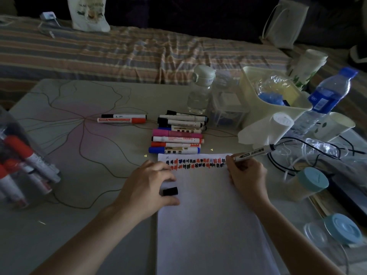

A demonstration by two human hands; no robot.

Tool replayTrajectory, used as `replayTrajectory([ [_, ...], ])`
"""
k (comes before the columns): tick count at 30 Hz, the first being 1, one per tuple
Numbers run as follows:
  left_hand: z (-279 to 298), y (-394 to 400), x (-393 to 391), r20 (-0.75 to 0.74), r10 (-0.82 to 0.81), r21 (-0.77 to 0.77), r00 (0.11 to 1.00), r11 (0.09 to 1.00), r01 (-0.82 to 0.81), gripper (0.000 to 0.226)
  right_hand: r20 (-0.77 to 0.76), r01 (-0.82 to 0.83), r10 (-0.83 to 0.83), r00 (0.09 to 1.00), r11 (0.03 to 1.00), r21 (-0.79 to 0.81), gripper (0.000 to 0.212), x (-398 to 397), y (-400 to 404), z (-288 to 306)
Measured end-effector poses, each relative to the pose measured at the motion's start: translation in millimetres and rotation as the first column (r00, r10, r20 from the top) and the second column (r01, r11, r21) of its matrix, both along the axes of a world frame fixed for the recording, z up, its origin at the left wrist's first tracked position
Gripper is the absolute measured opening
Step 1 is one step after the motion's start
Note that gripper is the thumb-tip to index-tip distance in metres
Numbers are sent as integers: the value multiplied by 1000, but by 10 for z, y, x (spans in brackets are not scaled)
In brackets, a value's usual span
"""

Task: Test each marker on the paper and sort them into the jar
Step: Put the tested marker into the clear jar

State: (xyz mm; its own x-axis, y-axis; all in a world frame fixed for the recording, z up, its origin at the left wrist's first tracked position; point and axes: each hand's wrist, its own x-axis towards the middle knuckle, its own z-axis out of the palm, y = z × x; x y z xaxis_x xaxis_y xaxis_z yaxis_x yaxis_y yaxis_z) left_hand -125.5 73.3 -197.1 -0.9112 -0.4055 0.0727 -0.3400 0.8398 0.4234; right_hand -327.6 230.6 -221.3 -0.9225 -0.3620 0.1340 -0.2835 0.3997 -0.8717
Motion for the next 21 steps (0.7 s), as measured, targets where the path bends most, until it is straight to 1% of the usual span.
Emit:
replayTrajectory([
  [2, -12, -8, 0, -37, 10, 20, 999, 1000, -9, 36, -29, 22, -21, 999, 999, 30, 24, -12, -5, 5],
  [4, -19, -21, 0, -77, 32, 54, 997, 998, -28, 22, -1, 41, -41, 999, 999, -13, 23, -20, 4, 21],
  [7, 29, -20, 0, -151, 95, 155, 984, 985, -71, 19, 96, 59, -46, 994, 989, -133, 28, -4, 28, 161],
  [9, 136, -9, 9, -250, 159, 306, 955, 949, -78, 19, 111, 74, -53, 992, 977, -201, 21, 44, 8, 383],
  [11, 258, 16, 45, -298, 187, 473, 936, 881, -26, 20, 126, 48, -15, 992, 965, -259, 19, 164, -8, 671],
  [13, 345, 38, 98, -304, 183, 598, 935, 801, 38, 21, 157, -58, 110, 982, 952, -302, 19, 383, -3, 929],
  [15, 408, 45, 160, -311, 192, 664, 931, 744, 69, 21, 202, -168, 239, 950, 934, -315, 22, 667, 34, 1068],
  [16, 436, 39, 200, -324, 209, 693, 923, 717, 81, 21, 227, -198, 282, 932, 922, -333, 25, 809, 51, 1092],
  [17, 468, 35, 244, -343, 237, 729, 909, 677, 99, 21, 255, -211, 317, 913, 906, -367, 30, 944, 61, 1099],
  [19, 545, 42, 339, -362, 321, 814, 875, 566, 130, 25, 338, -183, 354, 872, 876, -446, 40, 1159, 48, 1090],
  [21, 613, 38, 436, -336, 417, 883, 844, 451, 128, 26, 424, -135, 358, 832, 872, -470, 45, 1304, -10, 1086],
])
